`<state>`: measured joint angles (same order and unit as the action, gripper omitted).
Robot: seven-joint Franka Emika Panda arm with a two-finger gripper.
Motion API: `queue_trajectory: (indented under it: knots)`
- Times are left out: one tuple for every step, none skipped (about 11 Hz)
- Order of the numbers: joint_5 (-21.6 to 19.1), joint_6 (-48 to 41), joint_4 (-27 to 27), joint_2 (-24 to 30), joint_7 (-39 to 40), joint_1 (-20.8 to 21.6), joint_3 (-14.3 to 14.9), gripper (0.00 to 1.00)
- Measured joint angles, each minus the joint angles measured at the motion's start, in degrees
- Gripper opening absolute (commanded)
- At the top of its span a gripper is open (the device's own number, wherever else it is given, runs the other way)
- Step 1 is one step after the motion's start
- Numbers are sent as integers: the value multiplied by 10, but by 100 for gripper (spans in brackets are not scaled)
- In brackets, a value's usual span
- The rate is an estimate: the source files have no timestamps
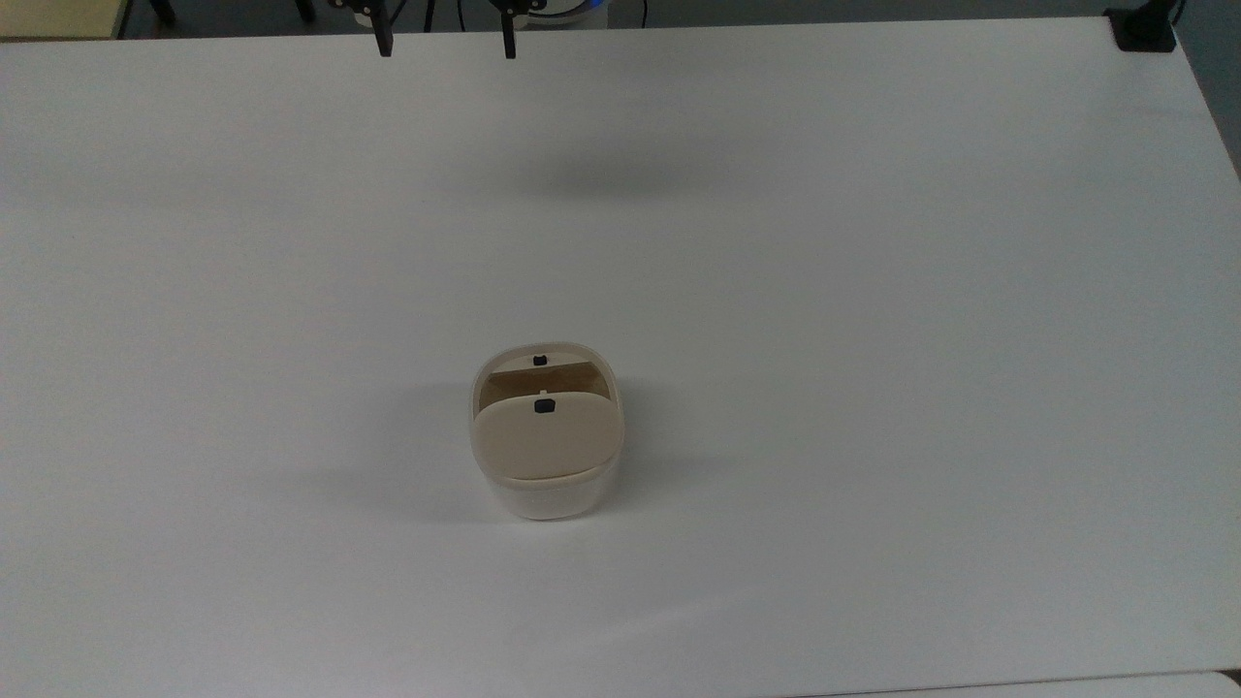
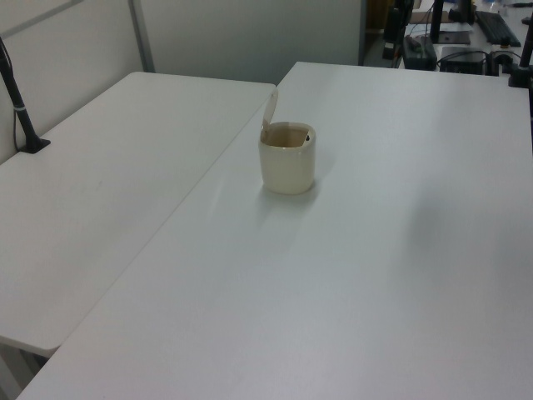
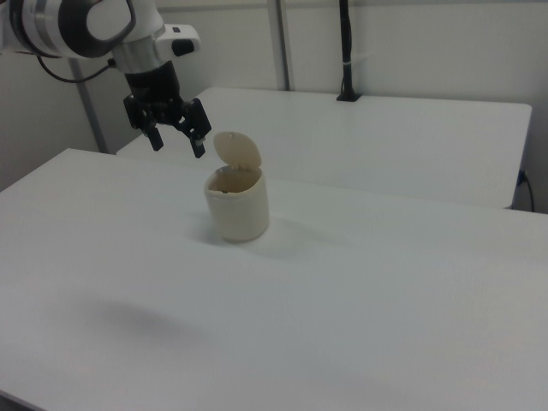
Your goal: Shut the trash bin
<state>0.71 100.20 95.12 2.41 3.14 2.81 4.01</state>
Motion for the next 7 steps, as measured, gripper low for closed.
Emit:
queue_trajectory:
  knots:
    - [0, 0, 0, 0, 0, 0, 0, 100]
    - [0, 0, 0, 0, 0, 0, 0, 100]
    - [0, 0, 0, 0, 0, 0, 0, 100]
    - [0, 0, 0, 0, 0, 0, 0, 100]
    - [0, 0, 0, 0, 0, 0, 0, 100]
    - [-1, 0, 0, 0, 0, -1, 0, 100]
    - [-4, 0, 0, 0, 0, -3, 0, 100]
